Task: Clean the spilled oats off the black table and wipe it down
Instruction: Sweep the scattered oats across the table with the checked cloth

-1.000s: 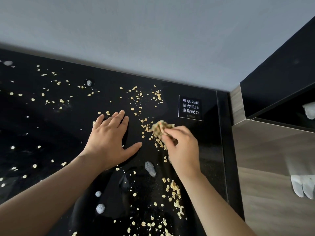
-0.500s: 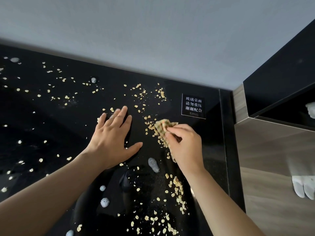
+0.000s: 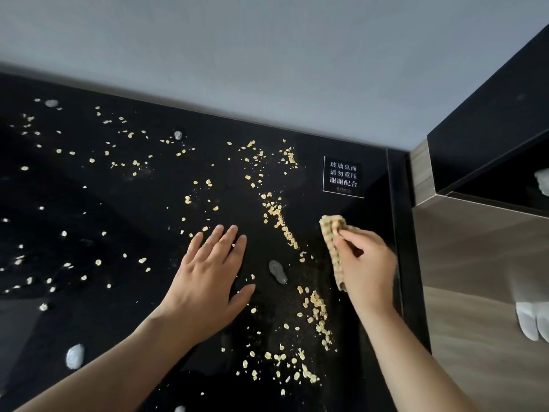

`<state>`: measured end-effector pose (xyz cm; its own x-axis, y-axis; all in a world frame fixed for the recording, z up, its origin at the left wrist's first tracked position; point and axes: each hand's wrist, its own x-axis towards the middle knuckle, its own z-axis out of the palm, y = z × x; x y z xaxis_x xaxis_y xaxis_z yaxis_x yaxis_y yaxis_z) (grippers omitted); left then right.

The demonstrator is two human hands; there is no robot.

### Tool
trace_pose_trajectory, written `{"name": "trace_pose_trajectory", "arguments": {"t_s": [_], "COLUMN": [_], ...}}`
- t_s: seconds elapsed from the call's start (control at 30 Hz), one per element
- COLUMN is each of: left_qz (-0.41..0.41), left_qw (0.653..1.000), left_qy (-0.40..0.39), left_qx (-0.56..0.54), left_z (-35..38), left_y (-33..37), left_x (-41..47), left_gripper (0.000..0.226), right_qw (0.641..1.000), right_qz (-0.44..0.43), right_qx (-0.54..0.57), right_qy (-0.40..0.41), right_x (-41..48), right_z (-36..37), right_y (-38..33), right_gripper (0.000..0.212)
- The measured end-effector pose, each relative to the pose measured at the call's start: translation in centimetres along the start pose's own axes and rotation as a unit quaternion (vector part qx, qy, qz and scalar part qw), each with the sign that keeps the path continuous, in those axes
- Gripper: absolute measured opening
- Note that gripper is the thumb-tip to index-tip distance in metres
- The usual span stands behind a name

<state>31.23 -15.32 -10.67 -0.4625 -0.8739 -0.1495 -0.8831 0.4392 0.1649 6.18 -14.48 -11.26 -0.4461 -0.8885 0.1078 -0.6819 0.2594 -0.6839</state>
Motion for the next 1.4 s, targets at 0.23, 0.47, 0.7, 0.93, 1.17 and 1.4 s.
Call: {"name": "trace_pose_trajectory", "arguments": {"t_s": [0.23,0.47,0.7,0.93,1.17,1.4], "left_qz": [0.003,0.007,0.012,0.010,0.010,0.014], "left_qw": [1.000,1.000,1.000,1.000,1.000,0.999], "left_qy": [-0.004,0.004,0.002,-0.005,-0.009,0.005], "left_qx": [-0.007,-0.018,-0.016,-0.015,-0.026,-0.029], "left_z": [1.2,1.4,1.4,1.3,1.1,1.5], "left_y": [-0.2,-0.3,-0.4,-0.5,-0.5,-0.6], "left_x": [-0.7,-0.7,-0.7,-0.8,-0.8,-0.9], "left_gripper": [0.083,0.089,0.094,0.107,0.110,0.110], "right_qw": [0.993,0.999,0.999,0.996,0.998,0.999], "right_qz": [-0.057,-0.004,0.038,-0.066,-0.042,0.034], "right_qx": [0.065,0.042,0.016,0.035,0.041,0.000], "right_qy": [-0.077,-0.017,0.013,-0.042,-0.034,0.026], "right_x": [-0.8,-0.4,-4.3,-5.9,-4.8,-6.5], "right_z": [2.9,-3.8,-2.4,1.4,-2.4,-3.4], "right_y": [-4.0,-1.1,1.5,-2.2,-1.5,2.1], "right_gripper": [0.017,0.018,0.022,0.018,0.020,0.021]}}
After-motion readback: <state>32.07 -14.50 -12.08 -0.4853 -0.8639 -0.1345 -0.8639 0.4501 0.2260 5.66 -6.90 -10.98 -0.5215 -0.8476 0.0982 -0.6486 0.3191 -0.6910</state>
